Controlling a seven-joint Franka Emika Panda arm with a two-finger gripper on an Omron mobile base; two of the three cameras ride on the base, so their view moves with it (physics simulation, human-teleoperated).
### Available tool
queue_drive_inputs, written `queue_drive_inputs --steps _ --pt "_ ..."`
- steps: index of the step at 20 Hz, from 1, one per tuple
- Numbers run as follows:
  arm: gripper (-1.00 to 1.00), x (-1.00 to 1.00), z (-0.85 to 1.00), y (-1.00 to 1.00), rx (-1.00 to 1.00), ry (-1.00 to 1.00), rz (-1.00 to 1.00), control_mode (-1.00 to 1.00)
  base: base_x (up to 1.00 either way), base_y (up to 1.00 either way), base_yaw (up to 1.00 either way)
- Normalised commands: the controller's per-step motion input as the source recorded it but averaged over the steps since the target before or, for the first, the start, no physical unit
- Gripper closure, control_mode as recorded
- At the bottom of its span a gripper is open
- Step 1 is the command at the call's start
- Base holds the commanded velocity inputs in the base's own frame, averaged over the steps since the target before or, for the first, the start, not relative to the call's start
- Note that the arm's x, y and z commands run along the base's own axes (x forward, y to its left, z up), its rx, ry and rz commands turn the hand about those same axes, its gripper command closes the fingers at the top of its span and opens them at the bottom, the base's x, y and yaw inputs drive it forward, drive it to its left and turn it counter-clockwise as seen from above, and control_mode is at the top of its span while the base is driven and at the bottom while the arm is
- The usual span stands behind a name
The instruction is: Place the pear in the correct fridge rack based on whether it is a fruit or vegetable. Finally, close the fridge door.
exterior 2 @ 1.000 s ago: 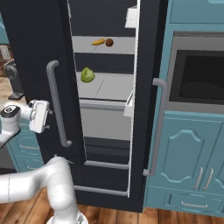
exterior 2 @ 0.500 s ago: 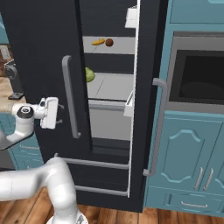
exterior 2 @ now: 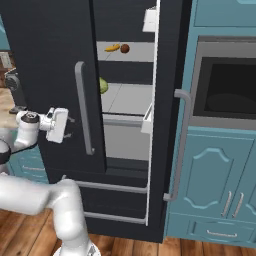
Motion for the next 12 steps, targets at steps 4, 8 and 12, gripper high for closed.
queue_drive_inputs --steps 4,8,12 --pt "-1.00 -0.19 0.37 0.01 0.01 -0.02 0.49 -1.00 0.00 0.00 0.00" --pt "-1.00 -0.96 0.74 -0.10 0.06 -0.25 0.29 -1.00 0.00 0.00 0.00" --pt "-1.00 -1.00 0.71 -0.82 0.23 -0.39 0.02 -1.00 0.00 0.00 0.00"
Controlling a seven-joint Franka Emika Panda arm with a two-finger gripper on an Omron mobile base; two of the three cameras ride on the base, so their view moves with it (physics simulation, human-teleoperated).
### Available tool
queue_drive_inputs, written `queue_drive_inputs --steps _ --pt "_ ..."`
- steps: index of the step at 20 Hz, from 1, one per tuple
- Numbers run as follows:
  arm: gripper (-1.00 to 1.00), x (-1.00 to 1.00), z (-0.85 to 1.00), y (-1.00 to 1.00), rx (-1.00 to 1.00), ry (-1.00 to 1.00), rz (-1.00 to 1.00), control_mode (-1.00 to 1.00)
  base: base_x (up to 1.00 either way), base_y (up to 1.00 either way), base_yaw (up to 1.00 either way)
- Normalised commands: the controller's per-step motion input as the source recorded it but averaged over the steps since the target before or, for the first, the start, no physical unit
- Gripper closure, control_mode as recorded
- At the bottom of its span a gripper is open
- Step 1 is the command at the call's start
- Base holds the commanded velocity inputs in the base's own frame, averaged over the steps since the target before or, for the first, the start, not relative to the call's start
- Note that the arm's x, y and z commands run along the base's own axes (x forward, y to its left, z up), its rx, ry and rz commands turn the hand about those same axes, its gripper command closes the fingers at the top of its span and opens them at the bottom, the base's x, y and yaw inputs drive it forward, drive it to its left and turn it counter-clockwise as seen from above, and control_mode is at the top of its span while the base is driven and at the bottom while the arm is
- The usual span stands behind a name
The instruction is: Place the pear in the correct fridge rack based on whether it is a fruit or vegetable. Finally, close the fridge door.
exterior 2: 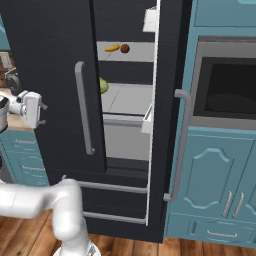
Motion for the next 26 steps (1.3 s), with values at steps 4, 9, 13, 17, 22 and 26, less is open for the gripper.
queue_drive_inputs --steps 4,9,13,17,22,26 --pt "-1.00 -1.00 0.72 -0.84 0.38 -0.40 0.00 -1.00 0.00 0.00 0.00" --pt "-1.00 -1.00 0.19 -0.95 0.48 -0.55 0.00 -1.00 0.00 0.00 0.00" --pt "-1.00 -1.00 0.00 -1.00 0.45 -0.46 0.09 -1.00 0.00 0.00 0.00" --pt "-1.00 -0.86 0.01 -1.00 0.34 -0.31 0.13 -1.00 0.00 0.00 0.00" --pt "-1.00 -0.82 0.02 -1.00 0.18 -0.14 0.05 -1.00 0.00 0.00 0.00" --pt "-1.00 -0.67 0.18 -0.90 0.11 0.00 -0.02 -1.00 0.00 0.00 0.00"
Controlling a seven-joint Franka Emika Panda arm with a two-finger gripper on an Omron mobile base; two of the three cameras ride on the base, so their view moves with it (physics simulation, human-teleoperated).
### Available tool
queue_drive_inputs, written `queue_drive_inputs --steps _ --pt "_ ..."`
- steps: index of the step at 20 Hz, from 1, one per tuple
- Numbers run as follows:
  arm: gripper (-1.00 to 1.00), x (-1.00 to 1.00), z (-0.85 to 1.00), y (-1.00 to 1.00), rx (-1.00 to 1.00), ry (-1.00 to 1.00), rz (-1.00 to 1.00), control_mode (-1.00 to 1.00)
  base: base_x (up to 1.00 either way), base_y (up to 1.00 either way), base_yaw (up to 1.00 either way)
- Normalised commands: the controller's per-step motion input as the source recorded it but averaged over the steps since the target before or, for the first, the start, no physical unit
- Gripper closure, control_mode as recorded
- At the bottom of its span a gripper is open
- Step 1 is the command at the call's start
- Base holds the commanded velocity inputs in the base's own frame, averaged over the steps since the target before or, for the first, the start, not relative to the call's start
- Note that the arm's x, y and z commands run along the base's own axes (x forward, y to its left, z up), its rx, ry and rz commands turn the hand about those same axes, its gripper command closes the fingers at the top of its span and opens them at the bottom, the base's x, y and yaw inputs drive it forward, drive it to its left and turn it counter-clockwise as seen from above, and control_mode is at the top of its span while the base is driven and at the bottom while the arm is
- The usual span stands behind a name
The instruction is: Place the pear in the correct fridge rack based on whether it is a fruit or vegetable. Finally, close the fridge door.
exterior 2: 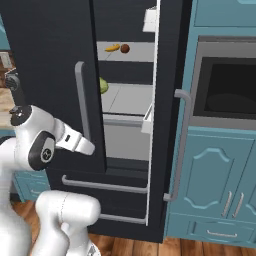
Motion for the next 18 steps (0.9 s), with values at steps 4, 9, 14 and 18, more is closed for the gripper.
queue_drive_inputs --steps 4,9,14,18 --pt "-1.00 -0.23 0.24 -1.00 0.22 0.00 -0.11 -1.00 0.00 0.00 0.00" --pt "-1.00 -0.44 0.04 -1.00 0.28 -0.03 -0.19 -1.00 0.00 0.00 0.00" --pt "-1.00 -0.48 0.00 -1.00 0.24 -0.11 -0.23 -1.00 0.00 0.00 0.00" --pt "-1.00 -0.01 0.00 -1.00 0.24 -0.04 -0.13 -1.00 0.00 0.00 0.00"
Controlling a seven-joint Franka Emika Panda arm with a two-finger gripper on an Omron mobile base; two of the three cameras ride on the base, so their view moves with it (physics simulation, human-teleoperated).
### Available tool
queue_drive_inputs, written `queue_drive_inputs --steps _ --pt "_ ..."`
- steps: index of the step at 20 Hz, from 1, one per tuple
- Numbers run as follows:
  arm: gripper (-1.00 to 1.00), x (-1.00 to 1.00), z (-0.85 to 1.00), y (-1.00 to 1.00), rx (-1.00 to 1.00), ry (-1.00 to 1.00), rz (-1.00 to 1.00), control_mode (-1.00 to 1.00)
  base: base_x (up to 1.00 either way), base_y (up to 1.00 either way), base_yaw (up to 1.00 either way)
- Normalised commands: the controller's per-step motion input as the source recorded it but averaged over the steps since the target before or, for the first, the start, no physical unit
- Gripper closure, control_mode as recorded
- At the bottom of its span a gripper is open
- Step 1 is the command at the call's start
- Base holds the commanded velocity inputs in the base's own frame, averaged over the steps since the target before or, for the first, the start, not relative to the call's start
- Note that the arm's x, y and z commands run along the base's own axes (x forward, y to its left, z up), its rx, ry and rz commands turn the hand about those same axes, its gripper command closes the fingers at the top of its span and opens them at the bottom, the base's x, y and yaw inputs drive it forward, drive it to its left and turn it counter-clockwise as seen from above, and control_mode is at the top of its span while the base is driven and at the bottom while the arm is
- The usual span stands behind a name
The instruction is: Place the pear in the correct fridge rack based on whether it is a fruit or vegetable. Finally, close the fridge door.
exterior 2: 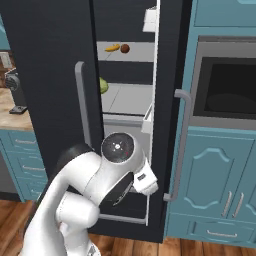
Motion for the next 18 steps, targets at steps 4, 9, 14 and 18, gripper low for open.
queue_drive_inputs --steps 4,9,14,18 --pt "-1.00 0.00 -0.06 -1.00 0.20 -0.03 -0.10 -1.00 0.00 0.00 0.00" --pt "-1.00 0.12 -0.23 -0.87 0.13 -0.04 -0.04 -1.00 0.00 0.00 0.00" --pt "-1.00 0.46 -0.22 -0.55 0.08 0.00 0.00 -1.00 0.00 0.00 0.00" --pt "-1.00 0.42 -0.35 -0.52 0.05 0.00 0.03 -1.00 0.00 0.00 0.00"
